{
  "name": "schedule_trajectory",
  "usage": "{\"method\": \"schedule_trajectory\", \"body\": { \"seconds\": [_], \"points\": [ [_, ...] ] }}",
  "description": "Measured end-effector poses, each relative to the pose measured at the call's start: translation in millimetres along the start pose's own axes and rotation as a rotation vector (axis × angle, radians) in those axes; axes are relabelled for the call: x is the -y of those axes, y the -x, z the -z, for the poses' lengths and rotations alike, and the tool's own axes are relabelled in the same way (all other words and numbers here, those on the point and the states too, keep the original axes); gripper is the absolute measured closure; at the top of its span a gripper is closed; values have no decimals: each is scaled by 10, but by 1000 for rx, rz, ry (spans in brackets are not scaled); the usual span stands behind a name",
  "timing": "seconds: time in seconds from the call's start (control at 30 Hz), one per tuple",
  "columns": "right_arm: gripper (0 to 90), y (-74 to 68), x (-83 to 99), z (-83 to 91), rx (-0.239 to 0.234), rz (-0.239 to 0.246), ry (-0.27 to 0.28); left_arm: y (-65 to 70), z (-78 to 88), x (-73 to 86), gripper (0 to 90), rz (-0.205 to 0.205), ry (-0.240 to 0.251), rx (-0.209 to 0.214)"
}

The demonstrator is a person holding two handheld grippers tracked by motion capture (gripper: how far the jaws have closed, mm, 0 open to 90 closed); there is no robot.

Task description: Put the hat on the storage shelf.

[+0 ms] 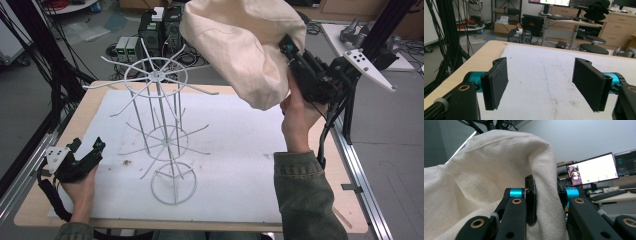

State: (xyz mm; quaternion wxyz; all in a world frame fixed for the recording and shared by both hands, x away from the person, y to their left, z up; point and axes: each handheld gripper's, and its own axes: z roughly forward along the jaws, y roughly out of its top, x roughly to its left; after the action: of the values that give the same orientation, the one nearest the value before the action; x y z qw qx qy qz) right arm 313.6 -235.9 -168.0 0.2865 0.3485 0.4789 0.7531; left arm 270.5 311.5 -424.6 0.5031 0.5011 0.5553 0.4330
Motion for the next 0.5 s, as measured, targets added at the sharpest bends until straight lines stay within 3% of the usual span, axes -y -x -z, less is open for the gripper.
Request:
{"method": "schedule_trajectory", "body": {
  "seconds": [0.13,0.3,0.5],
  "points": [
    [777,-75,10,-17,-45,-32,-5,0,0,-1,287,1,1,1],
    [776,-191,28,18,-87,-17,-16,0,-7,4,286,2,-3,4],
    [773,-252,238,11,-117,-18,-63,5,-2,1,286,1,-2,5]
  ]
}}
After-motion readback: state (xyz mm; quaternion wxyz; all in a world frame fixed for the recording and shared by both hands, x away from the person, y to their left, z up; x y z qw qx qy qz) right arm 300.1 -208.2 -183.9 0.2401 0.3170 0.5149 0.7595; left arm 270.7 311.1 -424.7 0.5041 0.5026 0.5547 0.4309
